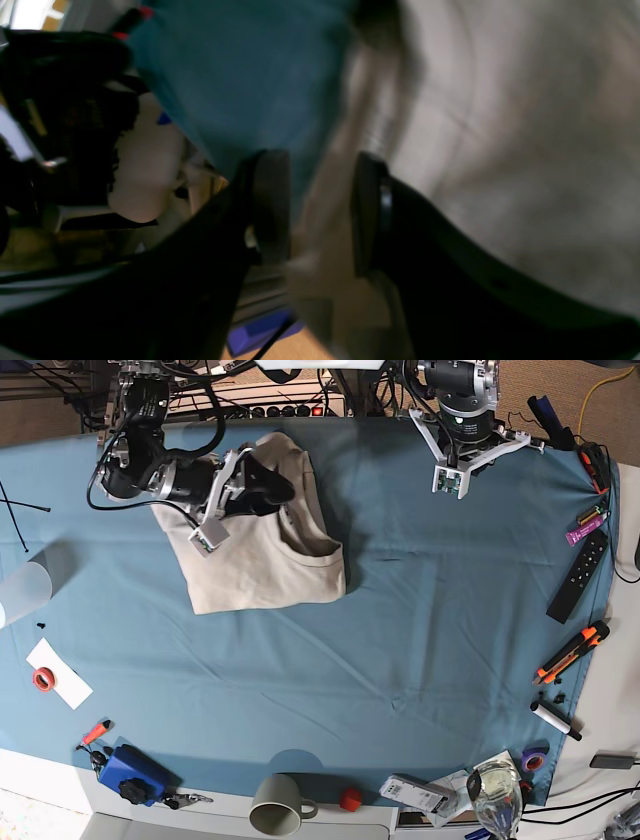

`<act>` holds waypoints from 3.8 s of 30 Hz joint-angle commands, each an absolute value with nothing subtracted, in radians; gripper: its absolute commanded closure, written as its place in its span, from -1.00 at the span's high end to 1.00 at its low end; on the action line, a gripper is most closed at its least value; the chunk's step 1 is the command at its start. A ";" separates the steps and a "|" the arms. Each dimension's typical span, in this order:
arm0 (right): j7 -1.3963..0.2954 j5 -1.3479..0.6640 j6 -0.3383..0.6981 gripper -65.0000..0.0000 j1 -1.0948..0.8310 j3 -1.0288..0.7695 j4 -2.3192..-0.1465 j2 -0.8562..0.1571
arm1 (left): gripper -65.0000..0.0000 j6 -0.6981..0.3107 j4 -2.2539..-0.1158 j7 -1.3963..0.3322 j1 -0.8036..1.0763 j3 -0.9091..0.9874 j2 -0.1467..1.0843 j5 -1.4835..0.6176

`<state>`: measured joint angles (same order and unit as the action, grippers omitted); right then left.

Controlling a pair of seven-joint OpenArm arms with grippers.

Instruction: Fold the T-shirt properly

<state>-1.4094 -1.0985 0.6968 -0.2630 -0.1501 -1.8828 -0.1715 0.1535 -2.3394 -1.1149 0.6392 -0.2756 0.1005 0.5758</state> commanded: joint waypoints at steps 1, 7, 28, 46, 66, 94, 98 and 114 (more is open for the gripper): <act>-1.396 -1.079 0.698 -0.31 -0.259 -0.151 -1.897 -0.180 | -1.00 0.160 -2.356 -1.103 0.646 -0.278 0.101 0.592; -1.396 -0.981 0.698 -0.31 -0.281 -0.151 -1.897 -0.181 | -1.00 0.160 -2.356 -1.100 0.645 -0.278 0.101 0.591; -1.357 -0.871 0.698 -0.31 -0.155 -0.221 -1.787 -0.194 | -1.00 0.161 -2.356 -0.969 0.645 -0.275 0.101 0.566; -1.396 -1.126 0.698 -0.31 -0.225 -0.434 -2.011 -0.199 | -1.00 -0.002 -2.356 -1.023 0.649 0.371 0.101 -0.074; -1.396 -0.942 0.698 -0.31 -0.835 -0.649 -2.191 -0.193 | -1.00 -0.061 -2.356 -1.079 1.002 0.449 0.100 -0.252; -1.194 -0.663 0.698 -0.40 -0.530 -0.460 -0.945 -0.352 | -1.00 -0.304 -1.126 -0.768 0.621 0.448 0.097 -0.287; -0.945 -0.432 0.698 -0.43 -0.495 -0.276 -0.926 -0.368 | -1.00 -0.315 -0.979 -0.640 0.536 0.448 0.097 -0.167; -0.484 -0.002 0.432 -1.00 -0.309 0.218 -0.847 -0.366 | -1.00 -0.142 -0.660 -0.138 0.384 0.447 0.071 0.126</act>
